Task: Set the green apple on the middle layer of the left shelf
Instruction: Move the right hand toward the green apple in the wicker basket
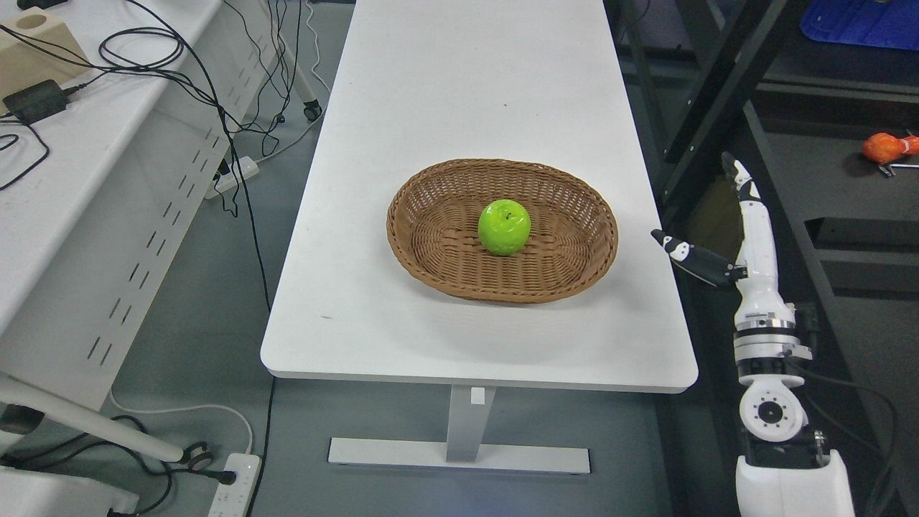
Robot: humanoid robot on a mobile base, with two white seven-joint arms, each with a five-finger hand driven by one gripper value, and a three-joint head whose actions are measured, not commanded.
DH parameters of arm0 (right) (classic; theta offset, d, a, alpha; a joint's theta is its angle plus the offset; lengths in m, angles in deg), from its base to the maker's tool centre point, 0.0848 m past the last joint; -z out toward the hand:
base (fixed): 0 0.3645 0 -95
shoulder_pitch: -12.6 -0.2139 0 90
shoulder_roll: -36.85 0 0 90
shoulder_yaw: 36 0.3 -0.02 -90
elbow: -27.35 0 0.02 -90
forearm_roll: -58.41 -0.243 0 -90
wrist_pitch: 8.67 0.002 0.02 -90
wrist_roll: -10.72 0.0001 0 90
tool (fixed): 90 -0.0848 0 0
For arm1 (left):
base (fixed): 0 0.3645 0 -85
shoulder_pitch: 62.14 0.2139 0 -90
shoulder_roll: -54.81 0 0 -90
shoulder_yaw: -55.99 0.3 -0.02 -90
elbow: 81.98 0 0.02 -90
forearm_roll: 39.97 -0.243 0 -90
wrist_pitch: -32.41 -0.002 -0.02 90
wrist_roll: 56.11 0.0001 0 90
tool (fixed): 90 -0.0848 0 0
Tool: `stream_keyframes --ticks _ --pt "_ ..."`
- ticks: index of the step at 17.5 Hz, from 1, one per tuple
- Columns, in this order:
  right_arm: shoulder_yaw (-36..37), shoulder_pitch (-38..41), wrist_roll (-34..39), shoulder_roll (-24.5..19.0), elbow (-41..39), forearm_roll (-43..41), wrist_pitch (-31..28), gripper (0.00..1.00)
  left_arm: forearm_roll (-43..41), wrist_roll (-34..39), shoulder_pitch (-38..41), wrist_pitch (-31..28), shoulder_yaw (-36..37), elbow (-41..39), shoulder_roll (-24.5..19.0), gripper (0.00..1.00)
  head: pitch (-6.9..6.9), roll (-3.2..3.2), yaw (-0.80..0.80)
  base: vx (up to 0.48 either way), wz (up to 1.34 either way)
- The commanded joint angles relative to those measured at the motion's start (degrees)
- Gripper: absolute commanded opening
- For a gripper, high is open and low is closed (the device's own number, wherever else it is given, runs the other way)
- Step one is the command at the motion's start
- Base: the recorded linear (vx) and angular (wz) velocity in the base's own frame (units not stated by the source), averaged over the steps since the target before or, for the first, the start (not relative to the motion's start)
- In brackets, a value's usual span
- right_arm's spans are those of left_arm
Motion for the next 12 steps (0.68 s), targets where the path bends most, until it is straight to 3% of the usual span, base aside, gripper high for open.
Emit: stream_keyframes --ticks 1,7,9,12 --pt "-9.2 -2.3 6.8 1.3 -0.6 11.3 -1.1 1.00 0.0 0.0 -1.2 0.0 0.0 0.0 -1.0 1.00 0.00 0.00 0.00 0.000 0.00" --pt "-19.5 -2.7 8.3 -5.9 -0.2 10.5 0.0 1.00 0.0 0.0 -1.2 0.0 0.0 0.0 -1.0 1.00 0.00 0.00 0.00 0.000 0.00" --pt "-19.9 -4.6 8.5 -9.1 4.0 10.5 0.0 1.00 0.0 0.0 -1.2 0.0 0.0 0.0 -1.0 1.00 0.00 0.00 0.00 0.000 0.00" --pt "-19.3 -7.7 8.4 -9.6 9.7 10.5 -0.2 1.00 0.1 0.0 -1.2 0.0 0.0 0.0 -1.0 1.00 0.00 0.00 0.00 0.000 0.00"
